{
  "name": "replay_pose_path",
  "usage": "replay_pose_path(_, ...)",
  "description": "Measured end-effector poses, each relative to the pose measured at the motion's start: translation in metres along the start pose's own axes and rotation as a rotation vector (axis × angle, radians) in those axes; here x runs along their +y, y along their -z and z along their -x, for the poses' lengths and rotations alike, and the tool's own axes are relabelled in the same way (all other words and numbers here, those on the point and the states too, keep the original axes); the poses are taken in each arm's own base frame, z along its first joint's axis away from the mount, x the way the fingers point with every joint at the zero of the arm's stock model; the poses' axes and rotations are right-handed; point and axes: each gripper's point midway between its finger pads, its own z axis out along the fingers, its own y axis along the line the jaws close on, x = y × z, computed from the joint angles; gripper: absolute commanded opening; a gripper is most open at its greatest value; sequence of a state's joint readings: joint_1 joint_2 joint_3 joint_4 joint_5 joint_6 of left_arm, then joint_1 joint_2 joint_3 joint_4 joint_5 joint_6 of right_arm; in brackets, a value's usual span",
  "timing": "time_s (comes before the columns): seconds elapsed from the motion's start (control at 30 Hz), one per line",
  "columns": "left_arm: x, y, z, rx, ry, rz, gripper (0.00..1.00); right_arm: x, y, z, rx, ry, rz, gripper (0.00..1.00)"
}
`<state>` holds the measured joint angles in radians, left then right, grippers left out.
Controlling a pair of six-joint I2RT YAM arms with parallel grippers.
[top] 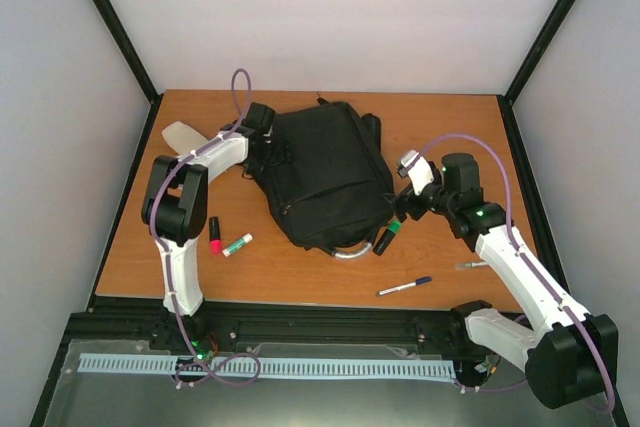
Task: Pack the student bag
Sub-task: Adjust the student bag at the center of the board.
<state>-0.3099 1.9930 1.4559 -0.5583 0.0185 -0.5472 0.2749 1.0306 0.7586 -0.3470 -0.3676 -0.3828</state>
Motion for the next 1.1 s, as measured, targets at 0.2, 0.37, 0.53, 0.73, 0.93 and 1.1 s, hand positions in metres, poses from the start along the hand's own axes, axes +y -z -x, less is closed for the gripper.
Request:
replay_pose_path(0.2,-0.044,-0.02,0.018,0.014,-0.04,-0.13,0.85,-0.003,0.0,-0.006,0.014,0.008,-0.015,0.94)
replay_pose_path(0.37,-0.095,-0.036,0.022,0.01,-0.171,-0.198,0.85,-0.005,-0.001,-0.007,0.018,0.01,-0.019,0.94)
replay_pose_path(0.53,-0.139,-0.041,0.004,0.027,-0.276,-0.248,0.87,-0.007,-0.003,-0.011,0.031,0.004,-0.019,0.94)
replay_pose_path(0.73,-0.134,-0.022,-0.005,0.033,-0.299,-0.183,0.9,-0.008,-0.003,-0.012,0.034,0.002,-0.022,0.94)
replay_pose_path(0.93,-0.095,0.056,0.013,-0.085,-0.274,-0.051,0.99,-0.007,-0.003,-0.012,0.037,0.005,-0.017,0.94)
replay_pose_path(1.1,-0.032,0.125,0.036,-0.238,-0.145,0.085,1.0,-0.004,-0.003,-0.013,0.036,0.012,0.0,0.94)
